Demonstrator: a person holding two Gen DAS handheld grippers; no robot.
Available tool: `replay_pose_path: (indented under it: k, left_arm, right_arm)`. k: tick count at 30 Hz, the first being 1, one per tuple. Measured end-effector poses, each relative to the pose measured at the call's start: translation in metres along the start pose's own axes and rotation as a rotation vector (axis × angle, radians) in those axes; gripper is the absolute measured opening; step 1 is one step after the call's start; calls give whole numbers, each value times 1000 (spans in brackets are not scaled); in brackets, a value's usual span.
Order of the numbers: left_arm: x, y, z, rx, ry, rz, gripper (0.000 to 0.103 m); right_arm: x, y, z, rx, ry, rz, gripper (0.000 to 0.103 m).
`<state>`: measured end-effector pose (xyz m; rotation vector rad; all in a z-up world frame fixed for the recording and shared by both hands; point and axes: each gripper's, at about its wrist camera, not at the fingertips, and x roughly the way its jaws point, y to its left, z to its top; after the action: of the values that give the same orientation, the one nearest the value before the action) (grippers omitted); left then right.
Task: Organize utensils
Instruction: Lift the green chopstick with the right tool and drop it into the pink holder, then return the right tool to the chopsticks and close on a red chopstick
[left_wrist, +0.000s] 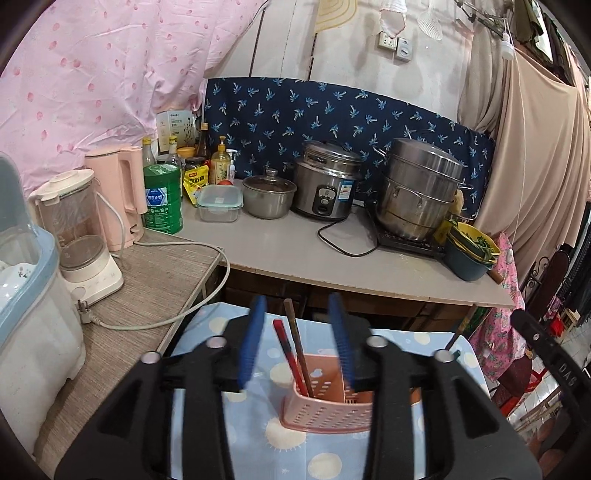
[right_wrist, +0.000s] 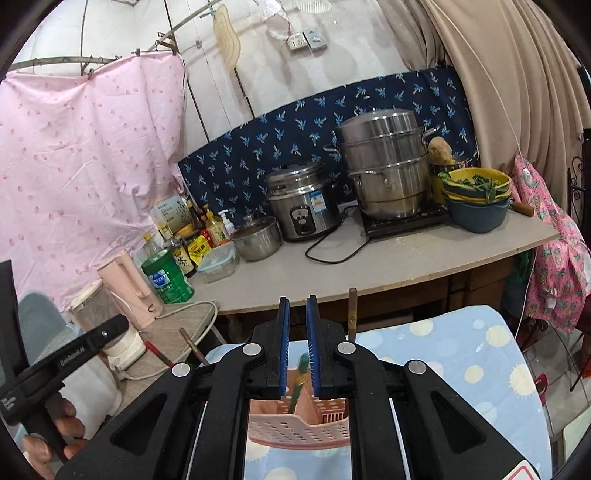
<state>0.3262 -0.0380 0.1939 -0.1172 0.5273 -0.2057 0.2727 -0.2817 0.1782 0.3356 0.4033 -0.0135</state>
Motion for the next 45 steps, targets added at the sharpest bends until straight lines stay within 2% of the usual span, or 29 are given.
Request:
replay_pose_path:
  k: [2,4,7,10,14,21,29,38,45]
  left_arm:
    - [-12,-2,-6,19,-2,0,41]
    - [-23,-3,-11,29,0,0,48]
    - [-43,-4,-24,39,6,-2,50]
    - [-60,-5,-40,63,20,6,55]
    - [-81,-8,-66,93,42,14,57]
    - [-106,-11,-116,130,110,18,58]
    - [-117,-4,-179,134,213,18,59]
    - [-116,18,-247,91,325,30,59]
    - [-115,26,-286,86,397,45,59]
  right_arm:
    - [-16,2,-2,0,-10,11,14]
    - [-32,5,-6,-7,-19,16,18]
    - [-56,10,-18,-27,-26,23,24]
    - [-80,14,-35,-54,-18,32,25]
    - [-107,18,-61,-79,3,42,31]
    - [-142,24,-118,-134,70,16,33]
    - [-162,11,-180,-141,186,-25,33]
    - [-169,-16,-239,-113,304,-88,33]
    - [-167,-20,-280,-109,384,-99,33]
